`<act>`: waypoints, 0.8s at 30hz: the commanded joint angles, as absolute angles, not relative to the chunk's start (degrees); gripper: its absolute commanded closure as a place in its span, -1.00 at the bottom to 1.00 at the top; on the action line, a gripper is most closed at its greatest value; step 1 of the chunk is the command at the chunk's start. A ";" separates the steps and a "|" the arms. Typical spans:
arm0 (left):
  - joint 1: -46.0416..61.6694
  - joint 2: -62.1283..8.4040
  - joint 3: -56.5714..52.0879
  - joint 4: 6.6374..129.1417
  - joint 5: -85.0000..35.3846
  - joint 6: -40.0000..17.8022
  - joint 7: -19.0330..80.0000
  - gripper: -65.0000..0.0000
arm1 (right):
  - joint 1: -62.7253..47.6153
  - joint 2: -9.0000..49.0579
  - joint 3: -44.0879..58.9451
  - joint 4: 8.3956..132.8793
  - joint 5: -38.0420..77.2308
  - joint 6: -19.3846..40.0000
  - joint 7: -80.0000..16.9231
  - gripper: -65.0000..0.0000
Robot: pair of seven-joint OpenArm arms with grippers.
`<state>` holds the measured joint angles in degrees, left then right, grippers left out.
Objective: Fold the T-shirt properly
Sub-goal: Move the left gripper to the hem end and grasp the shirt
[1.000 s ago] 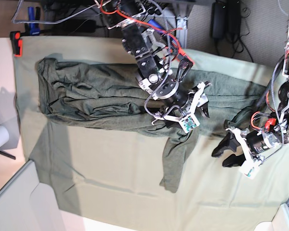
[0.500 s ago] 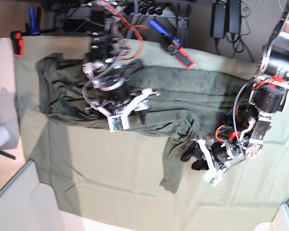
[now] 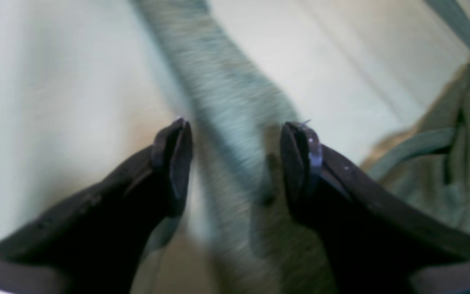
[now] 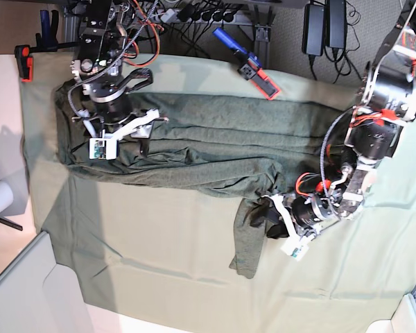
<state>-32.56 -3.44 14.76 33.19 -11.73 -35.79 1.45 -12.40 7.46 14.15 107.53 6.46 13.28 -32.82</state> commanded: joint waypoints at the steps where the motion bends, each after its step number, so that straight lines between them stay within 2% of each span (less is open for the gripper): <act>1: -34.46 -2.55 14.68 33.89 -12.49 -35.77 0.23 -0.16 | -12.12 7.77 14.39 108.60 6.92 13.28 -31.55 -0.07; 7: -34.87 -1.58 14.68 33.89 -11.68 -35.70 0.23 -0.16 | -12.16 7.77 14.39 108.60 6.92 13.28 -31.57 -0.07; 10: -34.87 -1.58 14.68 33.89 -11.66 -33.36 0.23 -0.11 | -12.25 7.77 14.39 108.60 6.92 13.28 -31.57 -0.07; 15: -34.87 -1.28 14.66 33.89 -8.54 -33.19 0.23 0.64 | -12.25 7.77 14.39 108.60 7.14 13.28 -31.55 -0.07; 16: -34.87 -0.97 14.66 33.89 -7.66 -33.17 0.25 0.71 | -12.25 7.77 14.39 108.60 7.14 13.28 -31.55 -0.07; 20: -34.87 0.16 14.66 33.89 -7.38 -33.21 1.28 0.74 | -12.27 7.77 14.39 108.60 7.11 13.28 -31.57 -0.07; 22: -34.92 0.34 14.66 33.91 -7.38 -33.21 1.26 0.96 | -12.25 7.77 14.39 108.60 7.11 13.28 -31.57 -0.07; 24: -35.09 0.10 14.66 34.13 -7.35 -33.21 1.26 1.00 | -12.27 7.77 14.39 108.60 7.11 13.28 -31.57 -0.07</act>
<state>-32.97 0.14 14.79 33.19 -6.66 -33.01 2.33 -12.69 7.46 14.15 107.53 6.66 13.28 -32.86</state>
